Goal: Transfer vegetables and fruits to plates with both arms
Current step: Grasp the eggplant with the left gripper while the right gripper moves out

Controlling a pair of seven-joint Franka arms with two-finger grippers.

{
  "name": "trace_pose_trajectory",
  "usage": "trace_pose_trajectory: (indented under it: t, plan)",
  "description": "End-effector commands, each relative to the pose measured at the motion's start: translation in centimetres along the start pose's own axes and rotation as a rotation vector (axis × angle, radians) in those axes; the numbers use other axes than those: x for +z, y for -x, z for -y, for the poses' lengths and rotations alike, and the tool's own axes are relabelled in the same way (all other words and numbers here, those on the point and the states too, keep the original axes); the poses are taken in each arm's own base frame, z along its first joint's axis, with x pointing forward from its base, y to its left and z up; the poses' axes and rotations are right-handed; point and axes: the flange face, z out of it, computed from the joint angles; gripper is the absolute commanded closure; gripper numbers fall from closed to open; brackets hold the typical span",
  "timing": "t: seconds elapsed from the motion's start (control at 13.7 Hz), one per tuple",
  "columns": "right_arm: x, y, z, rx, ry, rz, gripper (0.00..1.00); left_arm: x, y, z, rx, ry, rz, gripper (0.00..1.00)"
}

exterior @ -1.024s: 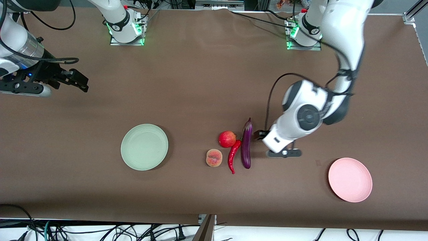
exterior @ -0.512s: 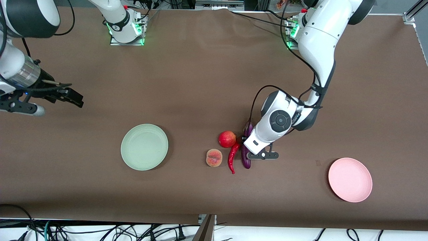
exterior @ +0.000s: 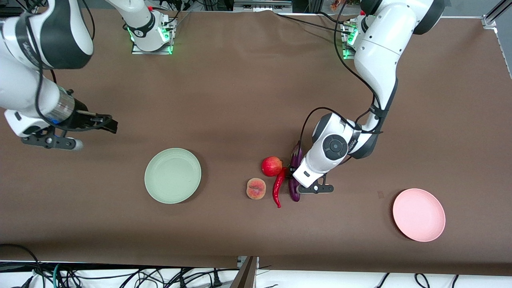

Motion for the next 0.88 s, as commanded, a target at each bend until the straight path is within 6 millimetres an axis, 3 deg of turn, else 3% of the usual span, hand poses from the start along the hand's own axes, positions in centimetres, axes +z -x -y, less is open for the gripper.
trace_pose_trajectory:
  t: [0.0,0.07,0.22,0.44,0.51,0.59,0.73,0.8]
  plan:
    - [-0.3,1.0,2.5,-0.044,0.013,0.008,0.00,1.1,-0.1,-0.7,-0.043,0.019,-0.023,0.08]
    - [-0.4,1.5,4.2,-0.056,0.012,0.005,0.00,1.3,0.0,-0.7,-0.042,0.017,-0.022,0.10]
    - [0.2,1.4,5.7,-0.063,-0.001,0.003,0.00,1.3,-0.1,-0.6,-0.042,0.015,-0.021,0.31]
    - [0.1,0.4,8.6,-0.042,-0.072,-0.007,0.00,0.7,-0.3,-0.6,-0.029,0.013,-0.031,0.90]
    - [0.6,0.0,9.7,0.002,-0.101,0.006,0.00,0.2,-0.6,-0.4,-0.035,0.010,-0.033,1.00]
    - [1.4,-0.4,12.1,0.039,-0.114,0.003,0.00,-0.2,-1.2,0.7,-0.032,-0.021,-0.044,1.00]
    - [4.6,-1.1,17.2,0.142,-0.127,-0.019,0.00,-3.9,-3.6,3.8,-0.003,-0.102,-0.095,1.00]
    - [6.1,-1.2,20.1,0.212,-0.151,-0.044,0.00,-5.6,-4.9,6.2,0.007,-0.122,-0.100,1.00]
